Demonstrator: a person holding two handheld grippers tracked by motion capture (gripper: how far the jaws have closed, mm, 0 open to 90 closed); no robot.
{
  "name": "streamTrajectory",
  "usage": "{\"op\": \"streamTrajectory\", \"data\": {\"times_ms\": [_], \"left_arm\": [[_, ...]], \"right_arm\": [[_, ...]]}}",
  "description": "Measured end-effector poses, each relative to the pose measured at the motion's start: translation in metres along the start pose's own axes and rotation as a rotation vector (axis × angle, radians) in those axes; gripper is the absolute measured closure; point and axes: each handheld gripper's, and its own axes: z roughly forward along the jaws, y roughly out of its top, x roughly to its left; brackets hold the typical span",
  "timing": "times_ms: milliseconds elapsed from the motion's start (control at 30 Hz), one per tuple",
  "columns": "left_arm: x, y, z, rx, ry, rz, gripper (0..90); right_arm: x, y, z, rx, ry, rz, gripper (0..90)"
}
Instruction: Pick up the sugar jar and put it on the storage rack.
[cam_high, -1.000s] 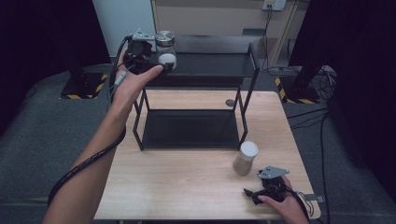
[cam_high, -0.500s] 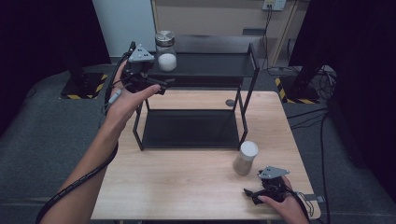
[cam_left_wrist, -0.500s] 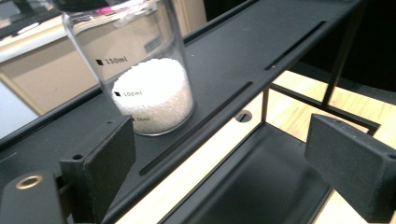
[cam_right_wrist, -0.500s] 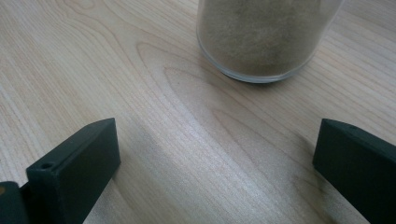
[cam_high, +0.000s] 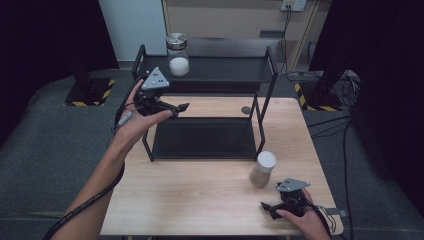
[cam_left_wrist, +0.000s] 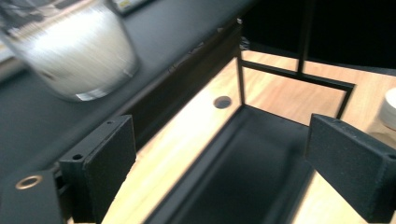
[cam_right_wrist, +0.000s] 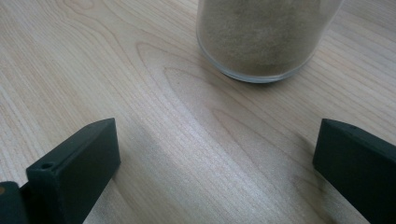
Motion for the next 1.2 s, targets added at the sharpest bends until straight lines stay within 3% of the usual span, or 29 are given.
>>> {"op": "streamTrajectory", "data": {"times_ms": [633, 1200], "left_arm": [[-0.011, -0.048, 0.03, 0.054, -0.087, -0.03, 5.1], [-0.019, -0.072, 0.033, 0.091, -0.114, -0.033, 5.8]], "right_arm": [[0.0, 0.0, 0.0, 0.0, -0.001, 0.001, 1.0], [0.001, 0.0, 0.0, 0.0, -0.004, 0.003, 0.9]]}}
